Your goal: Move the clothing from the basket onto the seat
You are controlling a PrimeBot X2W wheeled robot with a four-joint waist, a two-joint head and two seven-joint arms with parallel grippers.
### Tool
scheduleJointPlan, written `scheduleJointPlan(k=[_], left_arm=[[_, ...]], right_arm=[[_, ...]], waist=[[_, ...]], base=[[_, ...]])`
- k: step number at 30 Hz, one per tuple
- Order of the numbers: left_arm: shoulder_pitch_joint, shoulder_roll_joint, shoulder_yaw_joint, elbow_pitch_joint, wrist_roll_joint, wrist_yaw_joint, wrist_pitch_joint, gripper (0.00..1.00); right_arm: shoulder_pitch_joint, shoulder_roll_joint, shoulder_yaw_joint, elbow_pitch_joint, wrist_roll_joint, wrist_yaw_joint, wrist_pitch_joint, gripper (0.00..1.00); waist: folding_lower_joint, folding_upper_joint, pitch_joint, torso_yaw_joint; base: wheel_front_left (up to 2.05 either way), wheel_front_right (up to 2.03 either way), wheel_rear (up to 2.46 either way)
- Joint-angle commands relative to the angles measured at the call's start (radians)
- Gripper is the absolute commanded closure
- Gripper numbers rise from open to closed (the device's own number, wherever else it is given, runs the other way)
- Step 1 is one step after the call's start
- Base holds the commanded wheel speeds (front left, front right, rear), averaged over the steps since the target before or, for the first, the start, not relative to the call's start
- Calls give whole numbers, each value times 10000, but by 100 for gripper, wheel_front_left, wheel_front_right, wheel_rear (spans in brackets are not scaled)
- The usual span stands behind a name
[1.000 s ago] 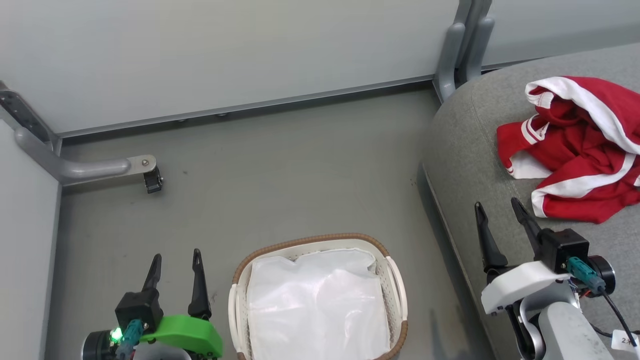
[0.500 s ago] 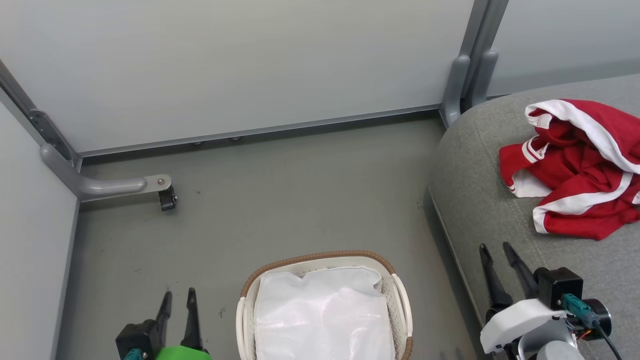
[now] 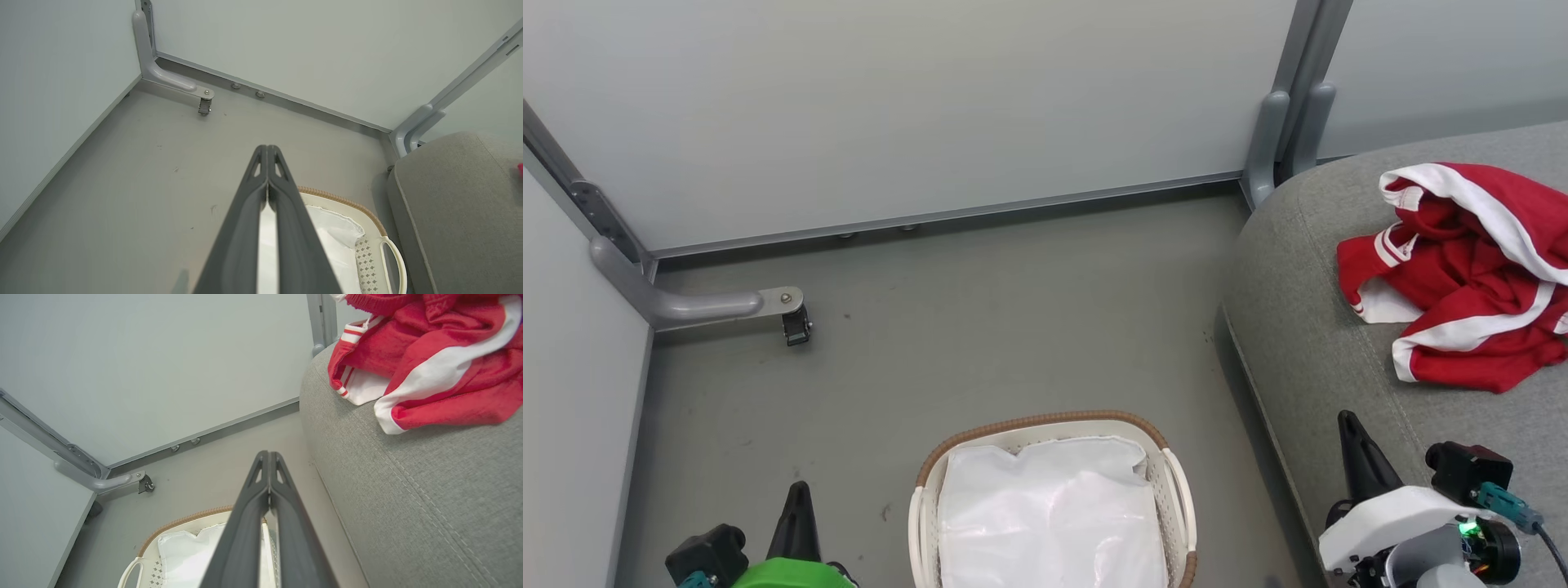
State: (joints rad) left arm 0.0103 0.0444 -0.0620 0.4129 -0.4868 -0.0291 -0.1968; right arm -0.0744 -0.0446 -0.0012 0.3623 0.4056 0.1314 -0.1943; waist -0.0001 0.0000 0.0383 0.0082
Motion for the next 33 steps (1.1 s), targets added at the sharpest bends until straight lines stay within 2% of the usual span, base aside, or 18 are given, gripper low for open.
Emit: scheduleJointPlan(k=[1,33], left_arm=[[-258,24,102,-220,-407,-75,85,100],[-676,46,770,-833,-4752,-461,1287,100]], right_arm=[[-164,-50,-73,-215,453,-2,89,100],[-270,-63,-495,-632,5103,-4,1282,100]], waist=[[1,0,-4,-1],[1,0,-103,-24]], base=[[0,0,0],[0,0,0]])
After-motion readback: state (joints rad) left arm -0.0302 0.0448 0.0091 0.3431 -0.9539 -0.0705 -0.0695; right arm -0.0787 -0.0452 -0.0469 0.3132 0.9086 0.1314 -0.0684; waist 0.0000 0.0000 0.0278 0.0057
